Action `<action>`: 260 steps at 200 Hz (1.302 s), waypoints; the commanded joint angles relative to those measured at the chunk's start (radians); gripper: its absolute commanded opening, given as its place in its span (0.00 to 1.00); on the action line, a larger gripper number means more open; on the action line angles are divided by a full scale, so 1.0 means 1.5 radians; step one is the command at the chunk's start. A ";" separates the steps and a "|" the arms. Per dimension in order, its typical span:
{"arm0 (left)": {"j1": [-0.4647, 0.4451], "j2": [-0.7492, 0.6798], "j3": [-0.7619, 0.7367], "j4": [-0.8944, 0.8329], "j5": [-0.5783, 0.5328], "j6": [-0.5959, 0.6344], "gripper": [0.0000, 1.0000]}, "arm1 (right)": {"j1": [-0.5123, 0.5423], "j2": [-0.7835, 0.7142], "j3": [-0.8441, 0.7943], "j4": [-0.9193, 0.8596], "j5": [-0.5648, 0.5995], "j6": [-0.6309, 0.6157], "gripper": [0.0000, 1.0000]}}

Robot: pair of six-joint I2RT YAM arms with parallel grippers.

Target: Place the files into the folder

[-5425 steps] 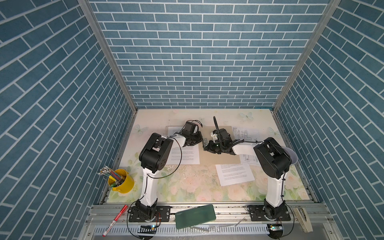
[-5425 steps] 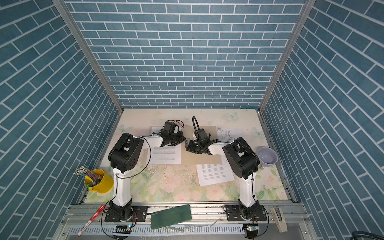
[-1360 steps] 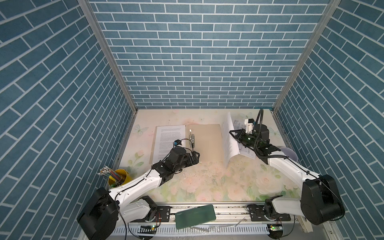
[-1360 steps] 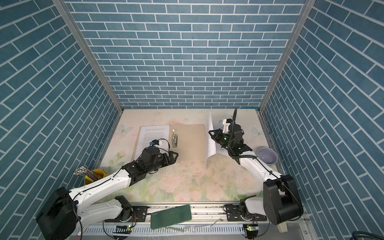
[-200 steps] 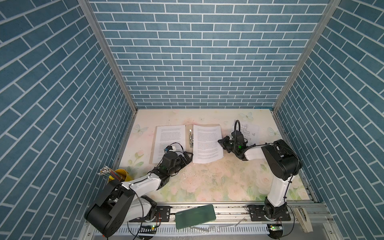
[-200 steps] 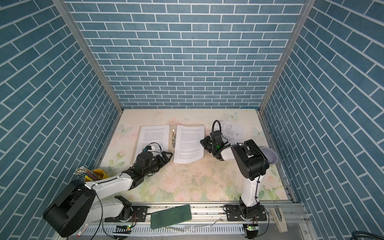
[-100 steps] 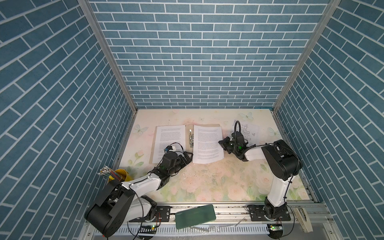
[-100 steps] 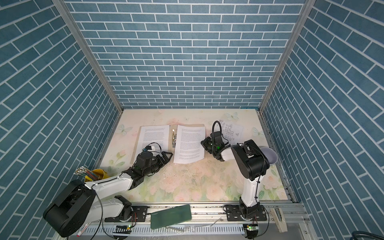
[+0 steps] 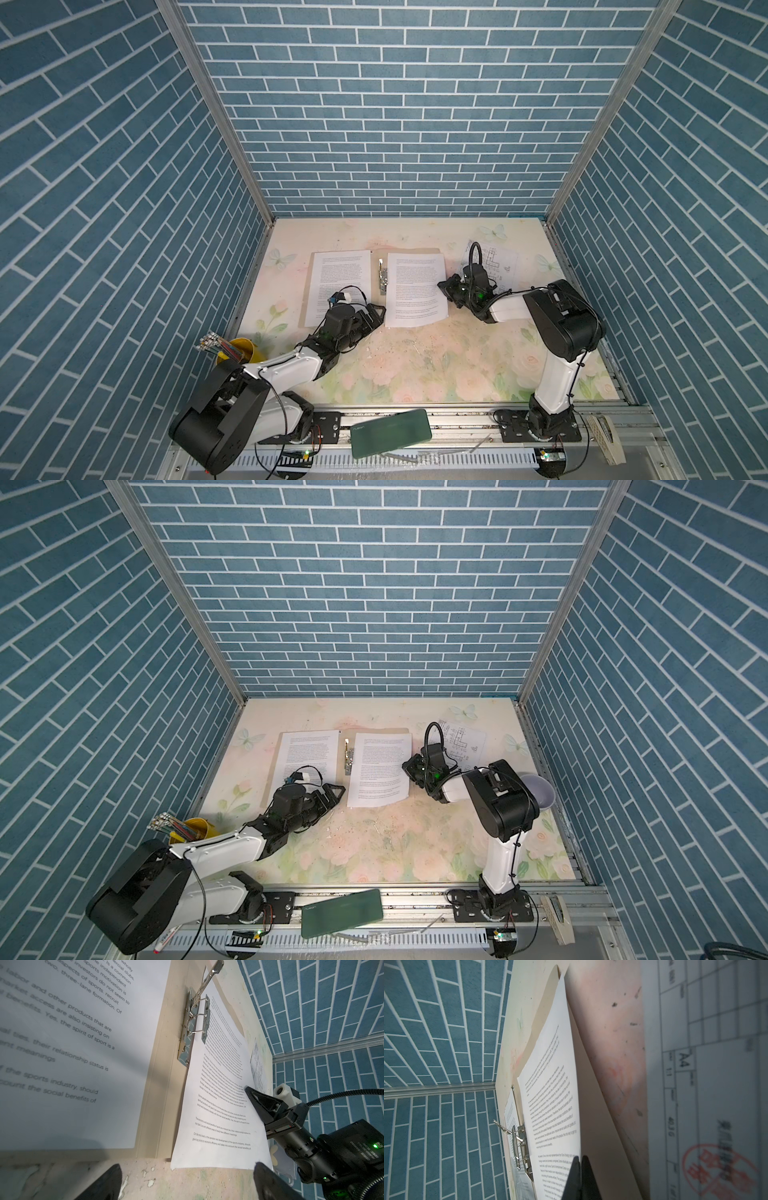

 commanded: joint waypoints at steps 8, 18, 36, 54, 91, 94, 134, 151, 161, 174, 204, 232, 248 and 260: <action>-0.004 0.001 -0.005 0.007 -0.005 0.002 1.00 | -0.003 0.006 0.018 0.001 0.007 0.017 0.00; -0.004 0.000 -0.006 0.007 -0.006 0.002 0.99 | -0.002 0.010 0.027 0.002 0.004 0.017 0.00; -0.004 -0.001 -0.007 0.007 -0.006 0.002 1.00 | -0.003 0.017 0.044 -0.001 -0.001 0.011 0.00; -0.004 -0.002 -0.005 0.007 -0.005 0.003 1.00 | -0.003 0.025 0.060 -0.004 -0.011 0.001 0.00; -0.004 0.001 -0.005 0.008 -0.005 0.005 0.99 | -0.003 0.038 0.081 -0.012 -0.031 -0.025 0.00; -0.004 0.001 -0.004 0.008 -0.005 0.006 1.00 | -0.003 0.039 0.082 -0.010 -0.033 -0.026 0.00; -0.004 0.007 0.000 0.013 0.000 0.006 0.99 | -0.004 0.048 0.092 -0.013 -0.052 -0.049 0.00; -0.004 0.011 0.001 0.015 0.002 0.007 0.99 | -0.004 0.049 0.095 -0.014 -0.053 -0.053 0.00; -0.004 0.012 0.001 0.015 0.002 0.007 1.00 | -0.004 0.050 0.096 -0.018 -0.052 -0.054 0.00; -0.004 0.015 0.003 0.016 0.004 0.007 1.00 | -0.004 0.051 0.098 -0.019 -0.051 -0.055 0.00; -0.005 0.015 0.005 0.015 0.006 0.007 0.99 | -0.006 0.054 0.107 -0.031 -0.048 -0.067 0.00; -0.004 0.015 0.006 0.014 0.005 0.007 1.00 | -0.009 0.058 0.116 -0.034 -0.054 -0.071 0.00; -0.004 0.015 0.007 0.013 0.004 0.007 1.00 | -0.010 0.061 0.118 -0.034 -0.056 -0.073 0.00; -0.005 0.015 0.007 0.013 0.005 0.007 1.00 | -0.009 0.063 0.121 -0.037 -0.059 -0.075 0.00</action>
